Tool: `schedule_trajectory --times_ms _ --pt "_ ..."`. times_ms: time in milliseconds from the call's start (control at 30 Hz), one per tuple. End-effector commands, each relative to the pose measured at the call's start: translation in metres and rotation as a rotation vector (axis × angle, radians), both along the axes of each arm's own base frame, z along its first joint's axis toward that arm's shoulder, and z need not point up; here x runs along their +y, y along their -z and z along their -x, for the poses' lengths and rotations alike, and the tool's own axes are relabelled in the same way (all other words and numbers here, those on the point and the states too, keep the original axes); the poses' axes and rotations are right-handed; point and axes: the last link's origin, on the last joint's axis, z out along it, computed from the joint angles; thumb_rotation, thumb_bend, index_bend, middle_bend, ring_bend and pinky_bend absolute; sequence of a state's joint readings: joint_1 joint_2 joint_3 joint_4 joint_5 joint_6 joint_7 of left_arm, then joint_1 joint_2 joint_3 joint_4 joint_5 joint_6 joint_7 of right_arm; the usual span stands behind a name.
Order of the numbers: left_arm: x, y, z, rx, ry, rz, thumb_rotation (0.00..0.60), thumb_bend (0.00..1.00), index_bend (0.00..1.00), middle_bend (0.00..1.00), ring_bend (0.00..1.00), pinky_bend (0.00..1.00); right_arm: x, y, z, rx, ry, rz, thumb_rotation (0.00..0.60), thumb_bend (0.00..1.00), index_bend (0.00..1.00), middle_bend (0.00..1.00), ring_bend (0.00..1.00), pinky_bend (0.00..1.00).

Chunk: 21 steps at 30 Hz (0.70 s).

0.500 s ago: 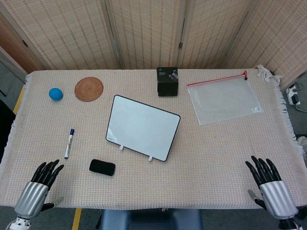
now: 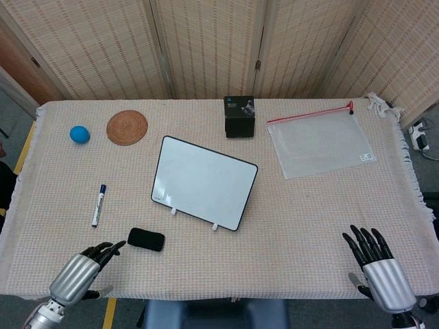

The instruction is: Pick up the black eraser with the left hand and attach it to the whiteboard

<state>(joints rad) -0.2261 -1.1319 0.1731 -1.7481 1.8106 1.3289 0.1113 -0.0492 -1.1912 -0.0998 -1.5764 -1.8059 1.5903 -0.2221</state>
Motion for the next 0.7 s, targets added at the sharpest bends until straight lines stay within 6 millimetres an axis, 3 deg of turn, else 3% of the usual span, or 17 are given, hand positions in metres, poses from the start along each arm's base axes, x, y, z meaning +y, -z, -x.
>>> schedule_trajectory --times_ms 33,133,400,700 --pt "0.035 0.008 -0.034 0.167 0.048 0.070 0.600 0.27 0.19 0.97 0.81 0.95 -0.001 0.002 0.000 0.004 0.001 -0.003 0.600 0.29 0.00 0.00 0.00 0.00" --pt "0.050 0.017 -0.044 0.200 0.019 0.086 0.600 0.30 0.23 1.00 0.91 1.00 -0.005 0.004 0.001 0.014 0.014 -0.009 0.600 0.29 0.00 0.00 0.00 0.00" --pt "0.088 0.035 -0.056 0.241 -0.039 0.123 0.600 0.44 0.25 1.00 0.93 1.00 -0.015 0.006 0.006 0.021 0.055 -0.012 0.600 0.29 0.00 0.00 0.00 0.00" --pt "0.114 0.050 -0.055 0.260 -0.100 0.176 0.600 0.42 0.22 1.00 0.93 1.00 -0.024 0.008 0.009 0.023 0.093 -0.016 0.600 0.29 0.00 0.00 0.00 0.00"
